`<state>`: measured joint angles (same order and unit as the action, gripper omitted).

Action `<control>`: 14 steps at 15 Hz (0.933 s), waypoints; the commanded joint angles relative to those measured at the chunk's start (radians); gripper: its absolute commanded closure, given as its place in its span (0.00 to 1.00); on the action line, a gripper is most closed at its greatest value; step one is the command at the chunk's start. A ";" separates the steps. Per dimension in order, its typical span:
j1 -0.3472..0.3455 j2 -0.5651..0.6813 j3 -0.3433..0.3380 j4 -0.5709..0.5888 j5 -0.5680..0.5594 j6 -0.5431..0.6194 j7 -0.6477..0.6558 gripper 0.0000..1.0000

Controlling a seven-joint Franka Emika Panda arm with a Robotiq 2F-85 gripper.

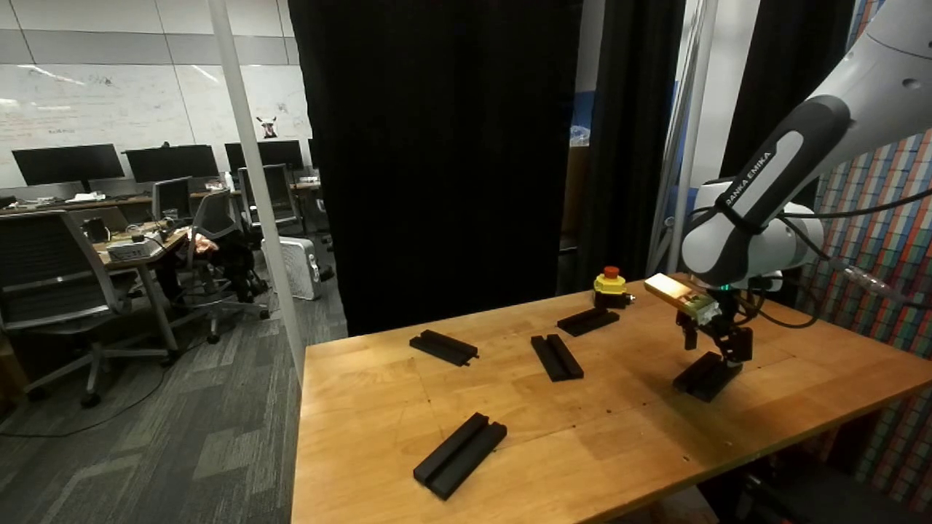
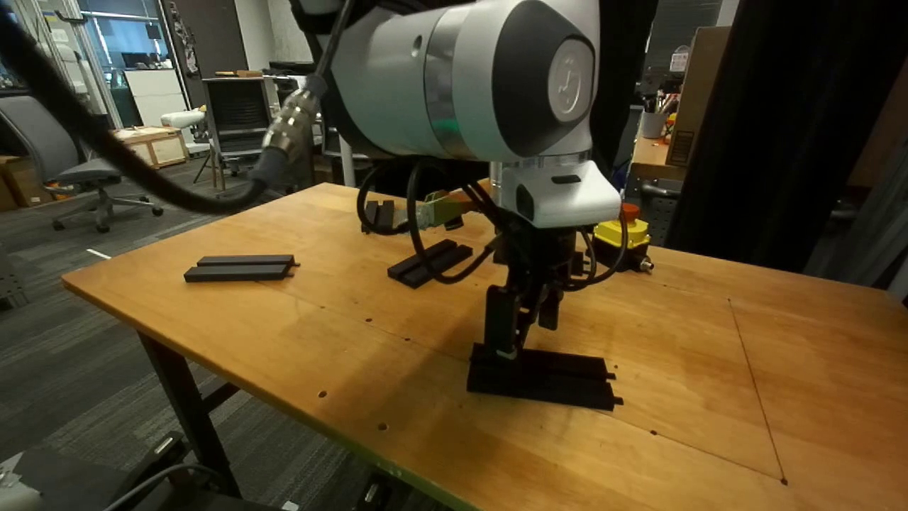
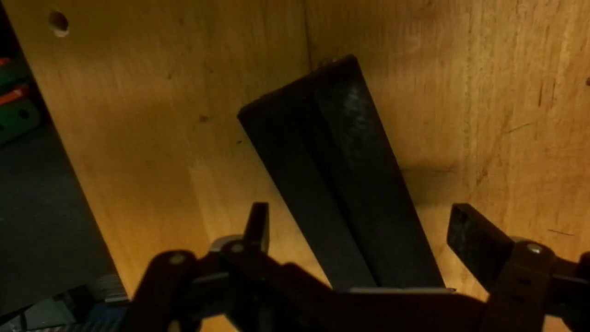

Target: Stack up the black pads

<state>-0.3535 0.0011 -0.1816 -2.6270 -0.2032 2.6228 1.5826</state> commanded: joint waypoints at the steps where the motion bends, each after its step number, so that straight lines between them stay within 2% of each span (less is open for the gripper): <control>1: 0.044 -0.007 -0.030 0.009 0.035 0.025 -0.144 0.00; 7: 0.058 -0.009 -0.042 -0.009 0.155 0.036 -0.426 0.00; 14: 0.060 0.027 -0.054 -0.005 0.279 0.024 -0.588 0.00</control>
<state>-0.3139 0.0132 -0.2181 -2.6366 0.0199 2.6384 1.0630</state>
